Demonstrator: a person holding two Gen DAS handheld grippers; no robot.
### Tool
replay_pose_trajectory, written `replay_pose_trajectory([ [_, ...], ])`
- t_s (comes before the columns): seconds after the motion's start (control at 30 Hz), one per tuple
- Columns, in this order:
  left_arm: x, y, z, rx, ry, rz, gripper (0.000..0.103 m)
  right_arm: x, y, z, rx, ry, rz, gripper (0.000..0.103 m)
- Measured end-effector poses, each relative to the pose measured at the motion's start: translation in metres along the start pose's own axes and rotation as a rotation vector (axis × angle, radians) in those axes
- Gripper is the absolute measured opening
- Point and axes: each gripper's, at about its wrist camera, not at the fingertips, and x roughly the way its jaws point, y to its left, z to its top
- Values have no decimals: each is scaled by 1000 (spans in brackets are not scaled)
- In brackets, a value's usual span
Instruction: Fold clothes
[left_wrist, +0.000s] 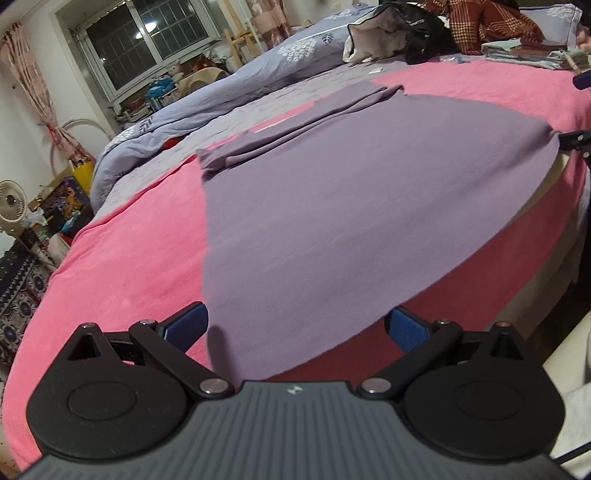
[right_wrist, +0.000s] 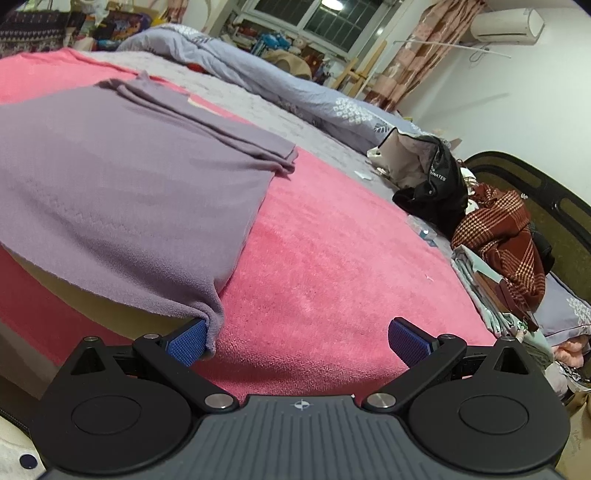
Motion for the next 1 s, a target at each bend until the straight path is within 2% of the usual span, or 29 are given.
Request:
replay_pose_trajectory([
  [0.17,1,1,5,-25,0,6,103,1,-10,3,64,8,35,102],
  [0.3,-5,-4,19,-42,-42,-91,103,5,-20,5,132,26,66,102],
  [0.37,-9,-17,30,5,-79,-160,103,6,-23,5,153,31,75,102],
  [0.43,-9,-34,40,71,-110,-188,103,6,-23,5,163,33,79,102],
  [0.53,1,-55,48,157,-116,-153,103,5,-23,4,164,31,79,102],
  [0.6,13,-56,46,149,-80,-118,103,4,-24,4,164,28,79,102],
  [0.73,18,-32,32,79,-44,-51,103,5,-26,3,175,30,84,102],
  [0.83,12,-6,27,6,-47,-11,103,5,-26,2,176,32,85,102],
  [1.0,5,29,21,-64,-51,104,103,5,-25,2,173,33,83,102],
])
